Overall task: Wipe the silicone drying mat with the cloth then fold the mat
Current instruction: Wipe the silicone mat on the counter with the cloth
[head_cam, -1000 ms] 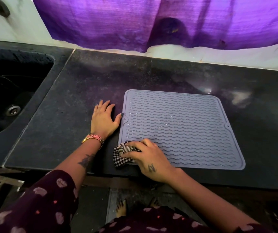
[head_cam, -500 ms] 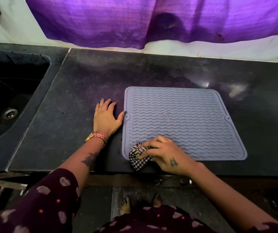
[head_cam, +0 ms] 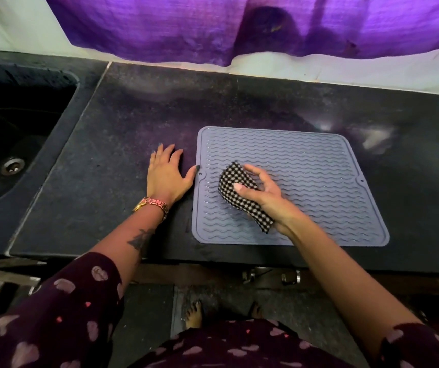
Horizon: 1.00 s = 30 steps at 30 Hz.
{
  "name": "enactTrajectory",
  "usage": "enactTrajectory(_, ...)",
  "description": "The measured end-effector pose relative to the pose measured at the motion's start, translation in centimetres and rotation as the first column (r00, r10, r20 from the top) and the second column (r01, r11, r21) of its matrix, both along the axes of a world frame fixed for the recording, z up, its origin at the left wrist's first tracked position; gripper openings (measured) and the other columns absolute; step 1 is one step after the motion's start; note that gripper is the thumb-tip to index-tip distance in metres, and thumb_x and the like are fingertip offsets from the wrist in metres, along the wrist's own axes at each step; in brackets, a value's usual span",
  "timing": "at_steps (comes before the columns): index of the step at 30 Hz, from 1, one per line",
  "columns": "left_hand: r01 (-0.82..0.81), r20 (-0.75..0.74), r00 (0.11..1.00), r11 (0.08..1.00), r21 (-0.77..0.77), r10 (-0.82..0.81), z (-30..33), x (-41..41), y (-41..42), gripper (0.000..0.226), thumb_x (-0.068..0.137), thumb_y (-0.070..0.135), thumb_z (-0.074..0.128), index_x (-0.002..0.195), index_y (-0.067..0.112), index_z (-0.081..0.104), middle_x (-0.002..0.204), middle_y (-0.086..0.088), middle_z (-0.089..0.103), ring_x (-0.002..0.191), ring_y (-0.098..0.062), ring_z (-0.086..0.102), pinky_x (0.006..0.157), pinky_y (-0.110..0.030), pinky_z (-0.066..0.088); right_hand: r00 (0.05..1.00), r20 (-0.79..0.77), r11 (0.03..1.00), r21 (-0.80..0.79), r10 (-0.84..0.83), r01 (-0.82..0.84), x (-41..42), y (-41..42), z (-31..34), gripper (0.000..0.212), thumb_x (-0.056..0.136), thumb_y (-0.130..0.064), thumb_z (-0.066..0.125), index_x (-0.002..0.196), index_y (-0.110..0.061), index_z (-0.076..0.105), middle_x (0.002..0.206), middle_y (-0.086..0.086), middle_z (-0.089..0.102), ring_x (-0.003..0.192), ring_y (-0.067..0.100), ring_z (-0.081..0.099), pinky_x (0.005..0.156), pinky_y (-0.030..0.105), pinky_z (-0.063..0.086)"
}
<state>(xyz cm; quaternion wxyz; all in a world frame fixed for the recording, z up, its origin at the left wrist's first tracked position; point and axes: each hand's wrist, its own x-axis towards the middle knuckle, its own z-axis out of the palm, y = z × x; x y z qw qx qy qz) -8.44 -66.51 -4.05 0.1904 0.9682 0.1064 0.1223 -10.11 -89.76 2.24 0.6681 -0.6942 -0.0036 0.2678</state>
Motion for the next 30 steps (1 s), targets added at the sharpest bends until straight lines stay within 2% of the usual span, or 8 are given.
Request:
enactTrajectory(2, -0.015, 0.01, 1.0, 1.0, -0.01, 0.015, 0.0, -0.1, 0.0, 0.064, 0.087, 0.054, 0.05, 0.135, 0.012, 0.046, 0.149, -0.01, 0.037, 0.143, -0.029, 0.018, 0.119, -0.04, 0.008, 0.981, 0.148, 0.979, -0.179, 0.123, -0.096, 0.8, 1.0, 0.0, 0.046, 0.079, -0.025, 0.072, 0.12, -0.026, 0.053, 0.112, 0.001, 0.064, 0.094, 0.017, 0.065, 0.078, 0.035, 0.056)
enactTrajectory(4, -0.014, 0.016, 1.0, 0.999, -0.029, 0.015, 0.3, -0.1, 0.0, 0.064, 0.086, 0.052, 0.053, 0.136, 0.012, 0.046, 0.149, -0.009, 0.036, 0.144, -0.028, 0.018, 0.119, -0.04, 0.007, 0.932, 0.281, 0.948, -0.282, 0.228, -0.147, 1.5, 2.0, 0.4, 0.03, 0.082, -0.027, 0.068, 0.11, -0.03, 0.058, 0.1, -0.004, 0.067, 0.09, 0.015, 0.065, 0.079, 0.036, 0.055)
enactTrajectory(9, -0.039, 0.022, 0.999, 0.992, -0.116, 0.042, 0.6, -0.3, 0.1, 0.064, 0.083, 0.043, 0.062, 0.137, 0.013, 0.045, 0.15, -0.007, 0.034, 0.144, -0.026, 0.015, 0.119, -0.039, 0.006, 0.743, 0.483, 0.82, -0.552, 0.463, -0.153, 1.9, 4.2, -0.8, 0.031, 0.092, -0.022, 0.056, 0.123, -0.024, 0.055, 0.116, 0.003, 0.063, 0.103, 0.019, 0.054, 0.085, 0.03, 0.041)
enactTrajectory(11, -0.05, 0.039, 0.998, 0.99, -0.13, 0.056, 0.6, -0.2, 0.2, 0.064, 0.082, 0.042, 0.064, 0.136, 0.012, 0.046, 0.15, -0.008, 0.035, 0.144, -0.026, 0.016, 0.119, -0.039, 0.006, 0.692, 0.505, 0.8, -0.572, 0.516, -0.18, 2.2, 4.3, -0.9, 0.034, 0.092, -0.021, 0.054, 0.126, -0.029, 0.05, 0.112, 0.005, 0.063, 0.099, 0.021, 0.053, 0.081, 0.03, 0.039)
enactTrajectory(16, -0.065, 0.109, 0.991, 0.987, -0.149, 0.081, 0.3, -0.1, 0.2, 0.071, 0.076, 0.049, 0.07, 0.132, 0.01, 0.051, 0.145, -0.009, 0.042, 0.142, -0.028, 0.023, 0.119, -0.04, 0.009, 0.594, 0.482, 0.731, -0.617, 0.644, -0.293, 1.6, 3.6, -1.3, 0.036, 0.092, -0.026, 0.053, 0.126, -0.036, 0.044, 0.116, 0.004, 0.062, 0.103, 0.024, 0.053, 0.086, 0.036, 0.043)
enactTrajectory(20, -0.082, 0.113, 0.989, 0.986, -0.144, 0.099, 0.1, -0.2, 0.3, 0.075, 0.073, 0.056, 0.07, 0.131, 0.011, 0.052, 0.145, -0.008, 0.043, 0.142, -0.027, 0.025, 0.119, -0.04, 0.011, 0.603, 0.483, 0.743, -0.596, 0.635, -0.305, 0.9, 3.6, -1.6, 0.033, 0.093, -0.027, 0.052, 0.125, -0.033, 0.046, 0.115, 0.005, 0.062, 0.107, 0.024, 0.05, 0.087, 0.038, 0.043)
enactTrajectory(25, -0.086, 0.108, 0.989, 0.987, -0.135, 0.101, 0.2, -0.2, 0.2, 0.078, 0.073, 0.061, 0.066, 0.132, 0.013, 0.05, 0.146, -0.006, 0.042, 0.142, -0.025, 0.023, 0.119, -0.039, 0.01, 0.501, 0.51, 0.699, -0.631, 0.7, -0.335, -0.9, 3.1, -1.9, 0.03, 0.093, -0.026, 0.052, 0.123, -0.026, 0.05, 0.122, -0.002, 0.06, 0.102, 0.022, 0.049, 0.088, 0.035, 0.04)
enactTrajectory(30, -0.081, 0.112, 0.989, 0.989, -0.124, 0.095, 0.3, -0.2, 0.1, 0.077, 0.073, 0.06, 0.067, 0.132, 0.012, 0.051, 0.146, -0.007, 0.042, 0.142, -0.025, 0.024, 0.119, -0.04, 0.011, 0.508, 0.481, 0.685, -0.629, 0.714, -0.368, -1.5, 2.5, -1.4, 0.032, 0.091, -0.029, 0.054, 0.123, -0.029, 0.048, 0.115, -0.001, 0.062, 0.103, 0.02, 0.048, 0.083, 0.037, 0.043)
